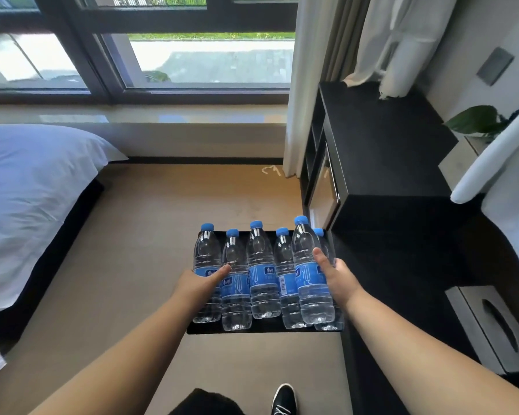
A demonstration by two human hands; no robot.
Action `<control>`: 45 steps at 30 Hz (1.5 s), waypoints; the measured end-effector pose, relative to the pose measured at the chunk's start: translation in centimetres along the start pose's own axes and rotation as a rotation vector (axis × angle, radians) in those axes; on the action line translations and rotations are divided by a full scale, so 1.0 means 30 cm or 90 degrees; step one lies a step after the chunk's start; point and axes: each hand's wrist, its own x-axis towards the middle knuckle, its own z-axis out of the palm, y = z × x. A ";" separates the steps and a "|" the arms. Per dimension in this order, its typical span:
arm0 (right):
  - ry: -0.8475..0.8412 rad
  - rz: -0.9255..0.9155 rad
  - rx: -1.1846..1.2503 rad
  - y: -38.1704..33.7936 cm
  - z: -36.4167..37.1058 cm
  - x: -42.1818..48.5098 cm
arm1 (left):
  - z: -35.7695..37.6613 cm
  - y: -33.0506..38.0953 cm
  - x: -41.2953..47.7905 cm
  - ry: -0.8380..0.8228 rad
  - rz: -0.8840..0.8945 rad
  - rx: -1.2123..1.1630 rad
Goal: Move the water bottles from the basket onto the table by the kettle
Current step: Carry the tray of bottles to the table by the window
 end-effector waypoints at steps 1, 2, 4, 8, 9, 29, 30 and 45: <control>-0.002 0.001 0.003 -0.016 -0.004 0.028 | 0.005 0.023 0.023 0.003 -0.002 0.002; -0.003 0.002 0.008 -0.031 -0.008 0.056 | 0.008 0.044 0.047 0.005 -0.004 0.003; -0.004 0.004 0.017 -0.062 -0.012 0.108 | 0.011 0.087 0.097 0.008 -0.012 0.005; -0.005 0.014 0.026 -0.138 -0.007 0.213 | 0.005 0.168 0.210 0.018 -0.014 0.022; -0.005 0.013 0.026 -0.161 -0.003 0.240 | 0.001 0.189 0.241 0.015 -0.017 0.019; 0.084 0.029 0.105 -0.643 0.256 0.806 | -0.234 0.694 1.021 -0.035 0.035 0.131; 0.084 0.032 0.111 -0.657 0.262 0.828 | -0.242 0.710 1.049 -0.038 0.042 0.131; 0.124 0.026 0.106 -0.873 0.239 1.227 | -0.198 1.004 1.449 -0.046 0.046 0.171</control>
